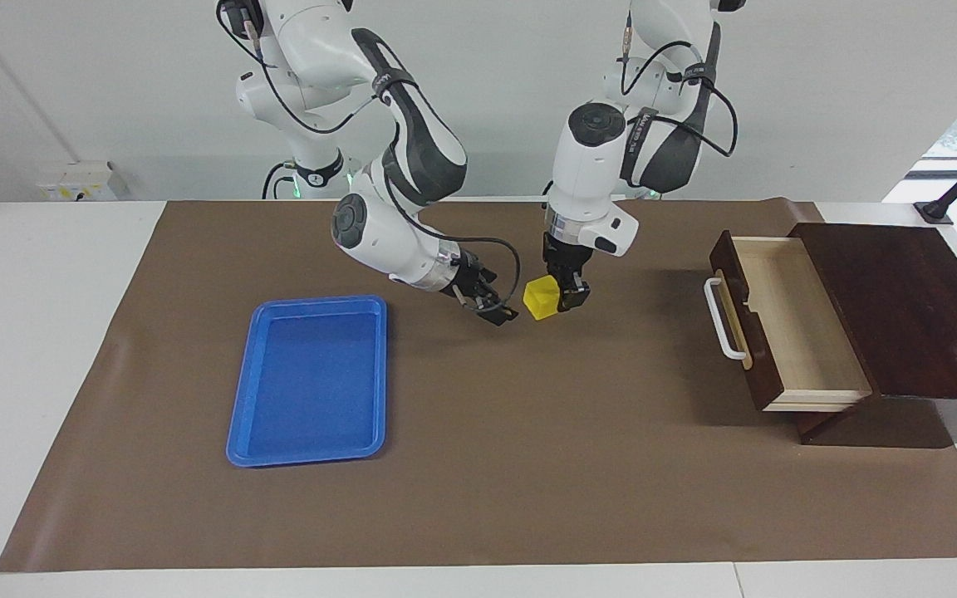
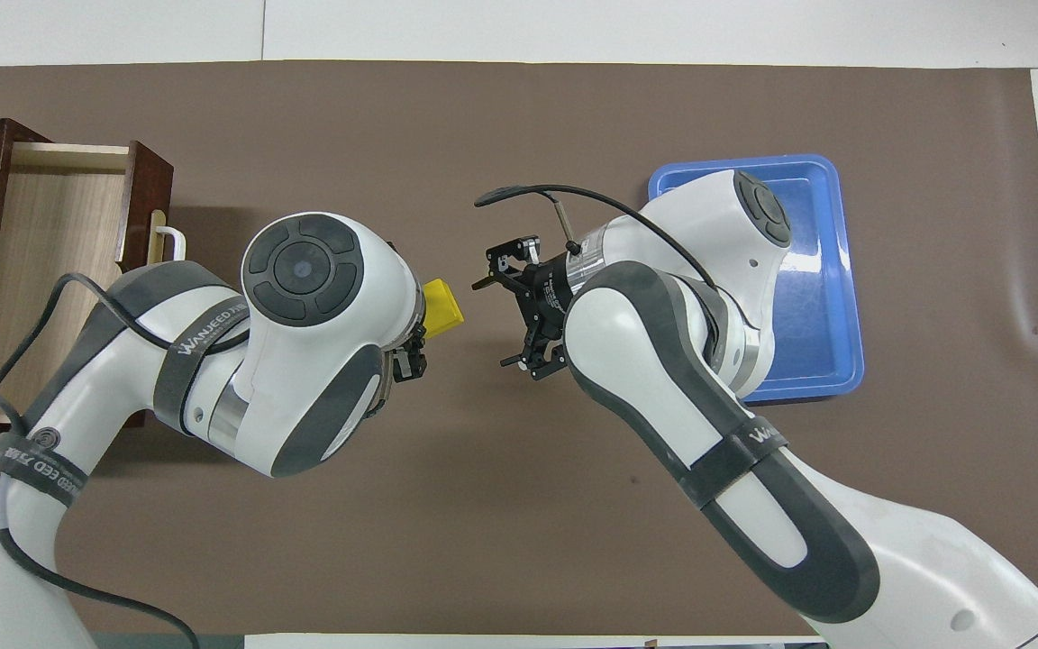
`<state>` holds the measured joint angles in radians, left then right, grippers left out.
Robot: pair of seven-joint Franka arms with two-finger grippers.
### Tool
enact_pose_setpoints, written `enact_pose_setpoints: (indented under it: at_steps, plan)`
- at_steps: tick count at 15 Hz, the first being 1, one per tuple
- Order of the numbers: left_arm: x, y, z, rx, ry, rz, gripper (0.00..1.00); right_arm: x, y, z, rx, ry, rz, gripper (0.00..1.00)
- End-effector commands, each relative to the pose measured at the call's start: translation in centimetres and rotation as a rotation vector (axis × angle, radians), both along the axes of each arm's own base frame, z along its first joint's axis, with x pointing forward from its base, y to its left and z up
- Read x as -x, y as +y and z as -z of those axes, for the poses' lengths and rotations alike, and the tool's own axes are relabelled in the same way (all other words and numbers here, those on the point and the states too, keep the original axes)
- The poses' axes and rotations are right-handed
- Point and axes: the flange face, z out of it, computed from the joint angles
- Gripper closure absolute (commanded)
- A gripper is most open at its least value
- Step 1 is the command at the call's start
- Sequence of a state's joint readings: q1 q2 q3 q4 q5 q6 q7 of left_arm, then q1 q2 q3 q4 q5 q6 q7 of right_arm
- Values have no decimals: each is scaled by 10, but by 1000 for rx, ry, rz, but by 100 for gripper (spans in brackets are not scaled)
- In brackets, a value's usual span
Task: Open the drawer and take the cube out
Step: 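Lift the cube with the left gripper while the right gripper approaches, then grasp the cube with the right gripper and open the left gripper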
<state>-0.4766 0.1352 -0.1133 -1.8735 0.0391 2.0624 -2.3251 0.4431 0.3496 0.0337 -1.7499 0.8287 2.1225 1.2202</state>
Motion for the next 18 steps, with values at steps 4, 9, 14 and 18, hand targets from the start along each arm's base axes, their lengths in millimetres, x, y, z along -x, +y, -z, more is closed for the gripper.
enact_pose_setpoints:
  at_steps: [4,9,14,18]
  plan:
    - [8,6,5,7,-8,7,100,-22,12,9,-34,0,21,0]
    - [8,6,4,12,-13,6,100,-10,29,13,-30,9,-22,0]
    - [11,4,7,11,-11,10,100,-1,40,15,-29,26,-46,0]
    - [12,3,7,9,-10,13,100,6,49,17,-27,30,-60,0]
